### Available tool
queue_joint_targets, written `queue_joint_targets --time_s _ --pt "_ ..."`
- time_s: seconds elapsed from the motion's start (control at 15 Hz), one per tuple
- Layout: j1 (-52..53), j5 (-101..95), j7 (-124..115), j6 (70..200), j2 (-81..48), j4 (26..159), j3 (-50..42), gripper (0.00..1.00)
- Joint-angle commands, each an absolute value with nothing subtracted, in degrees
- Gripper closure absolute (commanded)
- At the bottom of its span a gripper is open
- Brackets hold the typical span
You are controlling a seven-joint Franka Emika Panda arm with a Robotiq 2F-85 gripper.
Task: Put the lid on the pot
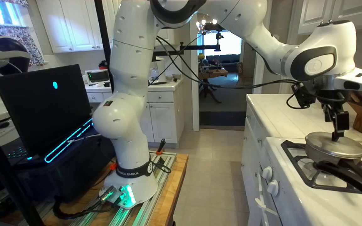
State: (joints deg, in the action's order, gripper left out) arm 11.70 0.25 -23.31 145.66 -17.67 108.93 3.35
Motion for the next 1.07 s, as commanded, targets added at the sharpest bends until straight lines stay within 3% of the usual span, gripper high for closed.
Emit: queue_joint_targets --time_s 0.0,1.0 --pt "12.3 1.8 -26.7 141.4 -15.0 109.4 3.7 0.00" --pt "11.8 0.5 -22.2 132.6 -6.8 111.6 6.6 0.00"
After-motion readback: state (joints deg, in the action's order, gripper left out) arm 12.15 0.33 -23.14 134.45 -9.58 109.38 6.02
